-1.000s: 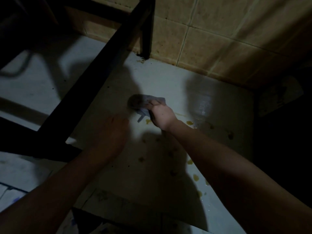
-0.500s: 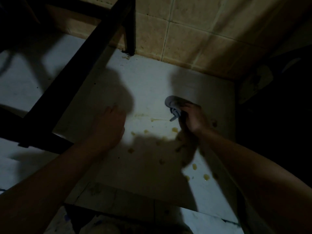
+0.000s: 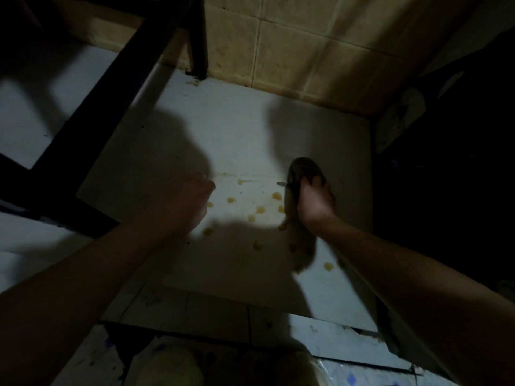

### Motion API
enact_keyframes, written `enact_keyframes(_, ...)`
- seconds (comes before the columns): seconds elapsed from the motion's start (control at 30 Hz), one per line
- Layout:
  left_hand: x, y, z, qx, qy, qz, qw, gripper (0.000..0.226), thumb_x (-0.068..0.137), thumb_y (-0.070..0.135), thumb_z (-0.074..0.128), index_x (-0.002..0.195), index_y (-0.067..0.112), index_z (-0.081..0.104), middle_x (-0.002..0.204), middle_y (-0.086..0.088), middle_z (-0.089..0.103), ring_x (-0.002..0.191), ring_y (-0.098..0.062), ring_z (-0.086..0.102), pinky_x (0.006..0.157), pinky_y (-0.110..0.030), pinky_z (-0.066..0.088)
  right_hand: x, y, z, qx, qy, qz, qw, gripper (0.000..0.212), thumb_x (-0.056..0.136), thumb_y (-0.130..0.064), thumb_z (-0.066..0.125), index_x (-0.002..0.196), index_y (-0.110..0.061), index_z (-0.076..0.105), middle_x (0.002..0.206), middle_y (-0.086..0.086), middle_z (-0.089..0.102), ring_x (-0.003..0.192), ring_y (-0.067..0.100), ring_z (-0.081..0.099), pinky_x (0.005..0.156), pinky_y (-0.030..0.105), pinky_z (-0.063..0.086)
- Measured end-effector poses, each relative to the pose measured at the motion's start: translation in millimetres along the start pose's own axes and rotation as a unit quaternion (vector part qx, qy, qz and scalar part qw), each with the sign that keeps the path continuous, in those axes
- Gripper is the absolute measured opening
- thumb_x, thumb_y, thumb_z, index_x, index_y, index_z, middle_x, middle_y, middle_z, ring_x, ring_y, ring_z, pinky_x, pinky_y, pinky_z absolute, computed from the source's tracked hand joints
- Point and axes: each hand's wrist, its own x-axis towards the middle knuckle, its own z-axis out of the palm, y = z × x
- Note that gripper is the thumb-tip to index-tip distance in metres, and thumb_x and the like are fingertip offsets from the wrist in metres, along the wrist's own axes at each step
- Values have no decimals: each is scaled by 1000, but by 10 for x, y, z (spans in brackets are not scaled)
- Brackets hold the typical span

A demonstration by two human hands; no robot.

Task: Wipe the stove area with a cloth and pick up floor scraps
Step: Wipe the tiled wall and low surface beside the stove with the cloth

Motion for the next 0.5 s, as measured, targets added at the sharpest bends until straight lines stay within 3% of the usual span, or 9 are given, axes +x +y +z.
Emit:
enact_keyframes(0.17, -95, -137, 116, 37, -28, 21, 999, 33, 93, 13, 47, 126, 10, 50, 129, -11, 49, 118, -28, 46, 100, -43, 38, -63, -468, 4, -1, -9, -78, 997, 50, 93, -5, 40, 142, -8, 29, 138, 20, 34, 126, 43, 34, 96, 52, 42)
enact_keyframes(0.33, -326, -371, 116, 90, -40, -16, 995, 41, 92, 18, 50, 132, 13, 45, 134, -11, 47, 120, -28, 47, 104, -41, 36, -5, -986, 0, -1, -14, -145, 989, 50, 92, -7, 46, 140, -8, 33, 140, 19, 34, 130, 42, 29, 98, 54, 42)
enact_keyframes(0.5, -579, -435, 166, 141, -10, -8, 990, 28, 93, 19, 45, 121, 17, 48, 124, -5, 50, 116, -25, 46, 100, -37, 30, 89, -1385, -6, -11, -19, -208, 978, 49, 89, -9, 50, 136, -8, 38, 139, 19, 36, 129, 42, 30, 98, 53, 42)
